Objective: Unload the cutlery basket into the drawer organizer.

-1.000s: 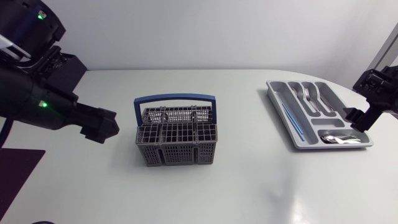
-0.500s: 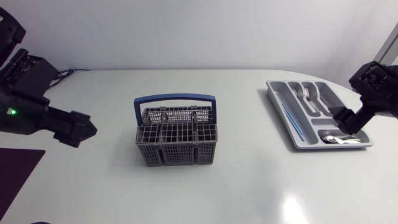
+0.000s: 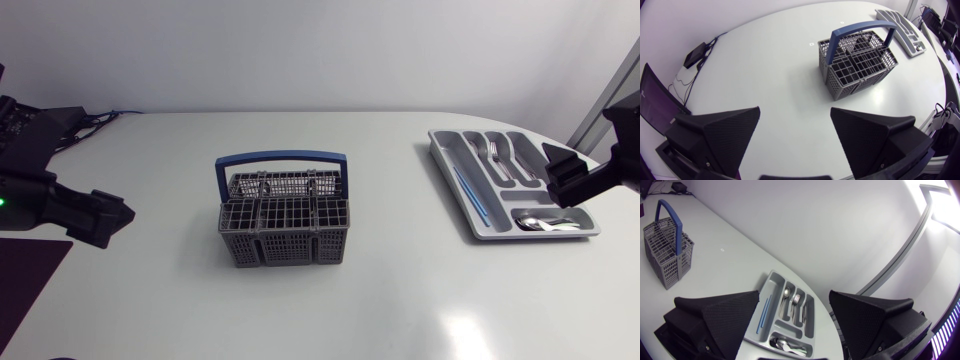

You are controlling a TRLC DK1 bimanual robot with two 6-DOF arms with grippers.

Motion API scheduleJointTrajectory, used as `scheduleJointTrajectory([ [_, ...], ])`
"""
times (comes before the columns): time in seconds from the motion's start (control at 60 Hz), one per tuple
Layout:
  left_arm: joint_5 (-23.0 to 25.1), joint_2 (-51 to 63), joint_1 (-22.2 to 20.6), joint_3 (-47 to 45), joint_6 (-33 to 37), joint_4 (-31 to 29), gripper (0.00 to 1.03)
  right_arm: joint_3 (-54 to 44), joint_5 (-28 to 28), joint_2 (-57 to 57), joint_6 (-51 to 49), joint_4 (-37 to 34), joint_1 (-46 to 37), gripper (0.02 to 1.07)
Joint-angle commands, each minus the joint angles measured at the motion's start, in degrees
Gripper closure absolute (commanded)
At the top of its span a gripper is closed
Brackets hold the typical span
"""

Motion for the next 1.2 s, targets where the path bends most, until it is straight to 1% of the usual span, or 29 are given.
scheduleJointTrajectory([
  [0.0, -1.0, -1.5, 0.4, -1.9, 1.9, 0.9, 0.05, -2.4, 0.7, -2.6, 1.7, 1.7, 1.1, 0.06],
  [0.083, -1.6, -2.6, 0.5, -2.8, 2.3, 1.8, 0.05, -3.7, 0.6, -5.3, 2.0, 2.5, 2.2, 0.06],
  [0.2, -2.0, -4.2, 1.2, -4.3, 3.3, 3.1, 0.05, -5.7, 0.8, -7.7, 5.1, 3.7, 3.1, 0.06],
  [0.267, -2.1, -5.5, 2.1, -5.6, 4.4, 4.5, 0.05, -7.5, 1.3, -9.7, 7.0, 6.0, 3.1, 0.06],
  [0.333, -2.8, -6.7, 2.8, -6.8, 5.3, 5.8, 0.05, -9.0, 3.3, -11.8, 8.0, 7.5, 3.8, 0.06],
  [0.5, -3.7, -9.4, 4.8, -10.6, 7.1, 9.7, 0.05, -11.4, 9.0, -15.5, 9.1, 8.1, 7.6, 0.06],
  [0.683, -3.9, -12.6, 5.3, -14.4, 7.4, 13.8, 0.05, -17.2, 6.8, -20.7, 14.9, 8.9, 6.7, 0.06],
  [1.017, -4.0, -16.9, 8.2, -19.3, 9.2, 19.7, 0.05, -26.9, 3.1, -29.2, 24.5, 10.3, 5.2, 0.06],
  [1.183, -4.2, -20.4, 8.2, -23.0, 9.1, 22.9, 0.05, -31.8, 1.2, -33.4, 29.3, 11.0, 4.5, 0.06],
])
